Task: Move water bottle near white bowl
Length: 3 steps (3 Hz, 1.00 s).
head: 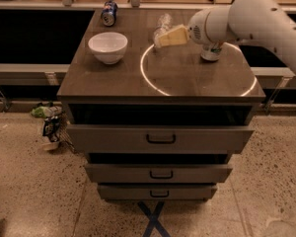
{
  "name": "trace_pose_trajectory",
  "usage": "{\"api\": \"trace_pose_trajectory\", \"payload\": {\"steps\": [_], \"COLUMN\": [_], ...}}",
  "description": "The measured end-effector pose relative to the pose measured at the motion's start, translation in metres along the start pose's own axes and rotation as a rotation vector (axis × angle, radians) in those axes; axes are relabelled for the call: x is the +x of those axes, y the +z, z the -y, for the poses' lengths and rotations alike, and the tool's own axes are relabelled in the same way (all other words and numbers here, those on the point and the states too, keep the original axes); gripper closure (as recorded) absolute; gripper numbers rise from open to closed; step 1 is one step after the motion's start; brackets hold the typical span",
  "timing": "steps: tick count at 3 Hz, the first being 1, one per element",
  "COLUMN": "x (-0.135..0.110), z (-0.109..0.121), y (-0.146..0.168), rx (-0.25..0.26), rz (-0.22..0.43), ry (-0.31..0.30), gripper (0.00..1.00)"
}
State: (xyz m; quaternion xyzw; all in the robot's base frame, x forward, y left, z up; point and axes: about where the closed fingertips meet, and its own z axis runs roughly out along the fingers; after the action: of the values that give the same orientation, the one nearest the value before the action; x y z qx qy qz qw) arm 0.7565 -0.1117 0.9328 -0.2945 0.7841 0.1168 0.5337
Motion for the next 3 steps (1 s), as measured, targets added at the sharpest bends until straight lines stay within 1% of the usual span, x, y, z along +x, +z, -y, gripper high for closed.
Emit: {"api": "trace_pose_trajectory", "payload": {"steps": [1, 2, 3], "x": [-0.005, -0.001, 0.007], "z": [0.002, -0.002, 0.001], "y": [0.031, 0.058, 0.079], "rx": [0.012, -0.001, 0.012], "rz": [0.027, 0.031, 0.039], "ry": [0.037, 0.048, 0.055], "gripper": [0.00, 0.00, 0.00]}}
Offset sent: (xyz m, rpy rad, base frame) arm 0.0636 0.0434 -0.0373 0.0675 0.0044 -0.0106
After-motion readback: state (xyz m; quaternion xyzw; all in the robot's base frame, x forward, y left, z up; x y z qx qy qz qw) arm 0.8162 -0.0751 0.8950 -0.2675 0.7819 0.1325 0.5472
